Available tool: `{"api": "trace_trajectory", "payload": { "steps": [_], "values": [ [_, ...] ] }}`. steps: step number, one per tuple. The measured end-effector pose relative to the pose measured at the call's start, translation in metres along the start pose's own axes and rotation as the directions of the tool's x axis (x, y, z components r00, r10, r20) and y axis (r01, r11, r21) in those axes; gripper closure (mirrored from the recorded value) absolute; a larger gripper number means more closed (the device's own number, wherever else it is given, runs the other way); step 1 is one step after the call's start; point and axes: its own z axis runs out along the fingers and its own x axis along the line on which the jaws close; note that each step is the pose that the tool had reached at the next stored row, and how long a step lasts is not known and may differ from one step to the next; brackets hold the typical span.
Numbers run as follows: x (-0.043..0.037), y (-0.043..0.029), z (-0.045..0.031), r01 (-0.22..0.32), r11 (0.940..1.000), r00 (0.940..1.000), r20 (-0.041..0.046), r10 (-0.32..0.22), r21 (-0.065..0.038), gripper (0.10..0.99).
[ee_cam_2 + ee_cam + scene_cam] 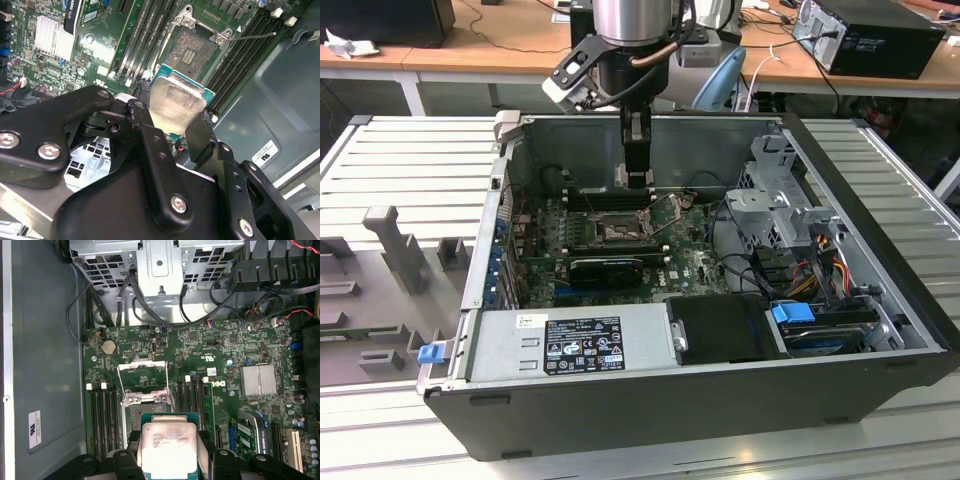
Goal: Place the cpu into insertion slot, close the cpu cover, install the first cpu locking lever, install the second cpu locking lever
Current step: 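Place the cpu into insertion slot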
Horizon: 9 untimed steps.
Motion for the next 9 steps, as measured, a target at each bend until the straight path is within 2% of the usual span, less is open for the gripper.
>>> {"api": "trace_trajectory", "payload": {
  "steps": [9],
  "values": [
    [-0.0002, -0.0009, 0.0102, 0.000, 1.0000, 1.0000, 0.0001, 0.000, 0.001, 0.557]
  ]
}}
